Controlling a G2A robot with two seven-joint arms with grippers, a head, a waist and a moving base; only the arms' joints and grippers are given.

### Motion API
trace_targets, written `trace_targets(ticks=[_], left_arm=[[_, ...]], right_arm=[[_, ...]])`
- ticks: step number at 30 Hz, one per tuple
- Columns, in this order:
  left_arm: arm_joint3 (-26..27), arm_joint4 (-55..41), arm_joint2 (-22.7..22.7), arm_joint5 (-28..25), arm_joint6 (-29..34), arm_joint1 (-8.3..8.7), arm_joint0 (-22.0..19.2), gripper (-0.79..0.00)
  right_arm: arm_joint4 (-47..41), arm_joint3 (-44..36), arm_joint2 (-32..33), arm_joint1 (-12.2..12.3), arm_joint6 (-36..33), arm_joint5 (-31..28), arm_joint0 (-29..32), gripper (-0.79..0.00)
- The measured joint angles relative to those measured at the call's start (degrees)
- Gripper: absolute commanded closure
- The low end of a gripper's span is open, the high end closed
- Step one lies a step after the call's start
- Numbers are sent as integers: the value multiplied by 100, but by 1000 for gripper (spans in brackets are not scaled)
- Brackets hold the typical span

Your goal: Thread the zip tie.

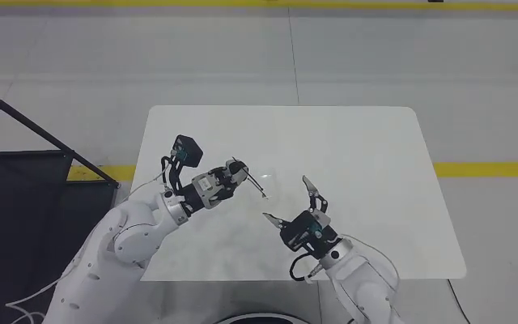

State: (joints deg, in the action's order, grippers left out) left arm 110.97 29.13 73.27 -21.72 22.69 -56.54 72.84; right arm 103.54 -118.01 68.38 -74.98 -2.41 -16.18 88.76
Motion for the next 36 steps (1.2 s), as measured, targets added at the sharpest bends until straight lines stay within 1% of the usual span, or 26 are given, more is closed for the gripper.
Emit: trace_targets(ticks=[5, 9, 10, 12, 14, 15, 17, 18, 19, 23, 31, 34, 36], left_arm=[[0, 1, 0, 1, -1, 0, 0, 0], [22, 11, -24, 85, -56, -11, 41, 0], [36, 24, -47, 120, -74, -19, 52, 0], [38, 49, -80, 145, -75, -30, 44, 0], [24, 70, -113, 170, -53, -41, 19, 0], [19, 81, -126, 179, -44, -45, 8, 0], [7, 106, -153, 196, -27, -56, -18, 0], [3, 113, -164, 205, -24, -61, -27, 0], [-4, 123, -179, 214, -22, -67, -38, 0], [-33, 162, -227, 234, -19, -87, -74, 0], [-77, 226, -288, 228, 1, -122, -125, 0], [-84, 241, -298, 220, 5, -132, -129, 0], [-85, 256, -304, 212, 13, -137, -130, 0]], right_arm=[[-44, 21, -34, -5, -30, 17, -16, -785], [-201, 168, -241, -48, -321, 121, -237, -776], [-203, 212, -332, -66, -427, 180, -323, -748], [-171, 259, -488, -93, -547, 270, -434, -656], [-131, 314, -655, -121, -651, 372, -535, -600], [-121, 338, -714, -132, -689, 415, -576, -554], [-131, 399, -818, -157, -749, 507, -663, -496], [-142, 424, -849, -167, -770, 559, -694, -431], [-148, 454, -888, -179, -795, 633, -728, -385], [-172, 538, -982, -208, -832, 763, -810, -345], [-222, 653, -1047, -240, -912, 818, -929, -317], [-247, 662, -1035, -244, -912, 830, -938, -219], [-263, 669, -1027, -246, -914, 840, -942, -132]])
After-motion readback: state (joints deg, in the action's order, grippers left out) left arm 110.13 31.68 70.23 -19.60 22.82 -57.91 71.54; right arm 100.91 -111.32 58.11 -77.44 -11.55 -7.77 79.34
